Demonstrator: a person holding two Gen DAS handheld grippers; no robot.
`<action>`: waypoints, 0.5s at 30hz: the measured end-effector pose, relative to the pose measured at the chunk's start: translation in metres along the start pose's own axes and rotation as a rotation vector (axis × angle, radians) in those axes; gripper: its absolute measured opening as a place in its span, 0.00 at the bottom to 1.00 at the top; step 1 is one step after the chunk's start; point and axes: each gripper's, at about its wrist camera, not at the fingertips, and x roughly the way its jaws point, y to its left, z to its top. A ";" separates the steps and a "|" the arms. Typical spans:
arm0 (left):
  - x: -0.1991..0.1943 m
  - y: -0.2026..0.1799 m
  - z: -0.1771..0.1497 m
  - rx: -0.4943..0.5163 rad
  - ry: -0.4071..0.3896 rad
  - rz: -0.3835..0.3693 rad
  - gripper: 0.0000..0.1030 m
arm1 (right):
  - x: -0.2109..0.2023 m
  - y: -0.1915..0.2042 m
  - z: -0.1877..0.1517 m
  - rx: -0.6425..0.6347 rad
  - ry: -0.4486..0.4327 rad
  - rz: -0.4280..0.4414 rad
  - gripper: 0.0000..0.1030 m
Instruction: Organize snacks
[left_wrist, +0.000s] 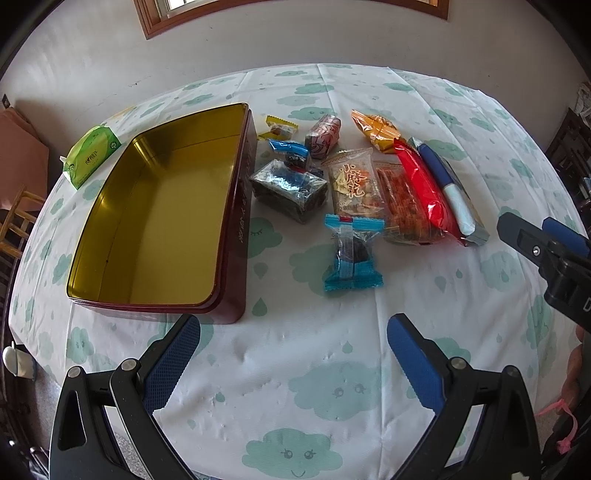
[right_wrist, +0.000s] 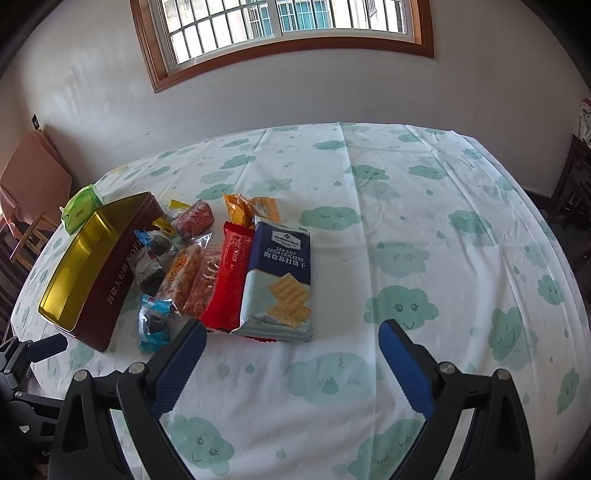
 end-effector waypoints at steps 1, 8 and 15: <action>0.000 0.000 0.000 -0.001 0.000 0.000 0.98 | 0.000 0.000 0.000 0.000 -0.001 -0.001 0.94; 0.001 0.001 0.001 -0.002 0.003 0.006 0.98 | 0.002 -0.001 0.001 0.004 0.005 0.001 0.94; 0.002 0.001 0.001 -0.001 -0.003 0.015 0.97 | 0.003 -0.003 0.001 0.005 0.003 0.012 0.94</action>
